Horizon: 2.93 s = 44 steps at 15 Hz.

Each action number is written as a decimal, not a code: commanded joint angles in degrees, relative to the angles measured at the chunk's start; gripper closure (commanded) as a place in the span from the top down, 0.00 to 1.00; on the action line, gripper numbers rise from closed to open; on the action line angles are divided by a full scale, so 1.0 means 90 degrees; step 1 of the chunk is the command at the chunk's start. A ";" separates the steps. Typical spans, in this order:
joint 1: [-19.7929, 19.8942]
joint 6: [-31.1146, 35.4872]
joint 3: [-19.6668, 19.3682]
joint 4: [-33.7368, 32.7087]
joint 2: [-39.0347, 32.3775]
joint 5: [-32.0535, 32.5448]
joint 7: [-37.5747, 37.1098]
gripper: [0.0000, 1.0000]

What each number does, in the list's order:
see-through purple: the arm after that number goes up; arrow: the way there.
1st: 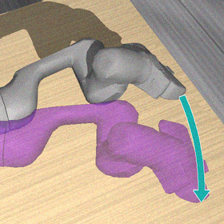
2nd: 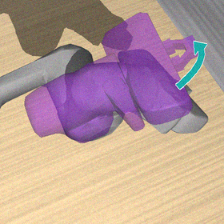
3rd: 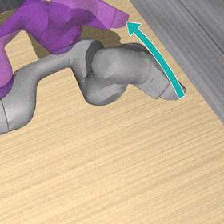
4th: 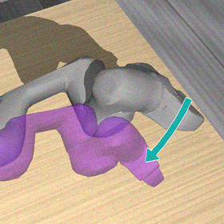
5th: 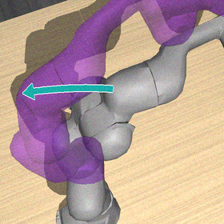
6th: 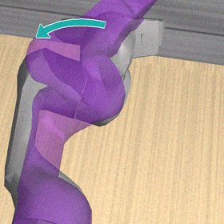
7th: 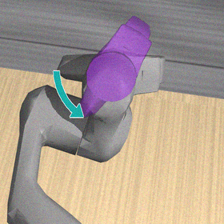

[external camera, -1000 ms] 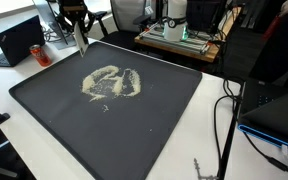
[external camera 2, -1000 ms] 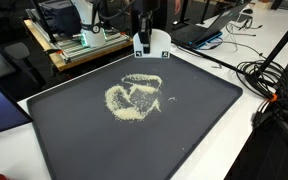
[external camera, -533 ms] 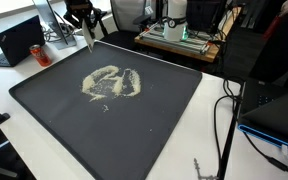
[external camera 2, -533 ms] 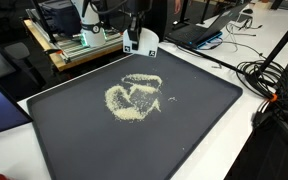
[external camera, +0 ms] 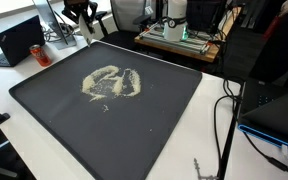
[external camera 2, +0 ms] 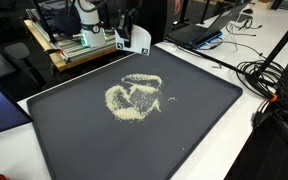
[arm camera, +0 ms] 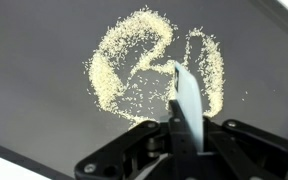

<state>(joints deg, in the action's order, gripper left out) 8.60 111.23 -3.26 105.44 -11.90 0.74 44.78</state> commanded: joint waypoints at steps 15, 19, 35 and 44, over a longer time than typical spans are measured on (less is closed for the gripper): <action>0.1104 -0.0270 -0.0401 0.0069 -0.0119 -0.3392 0.1177 0.01; 0.1091 -0.0687 -0.0384 0.0051 -0.0119 -0.3648 0.1599 0.01; 0.1183 -0.1041 -0.0726 0.0485 -0.0279 -0.4351 0.1912 0.01; 0.1187 -0.0852 -0.0909 0.1008 -0.0138 -0.4234 0.1796 0.01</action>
<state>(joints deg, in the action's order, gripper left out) 18.93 102.32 -11.19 111.95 -15.01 -36.68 61.57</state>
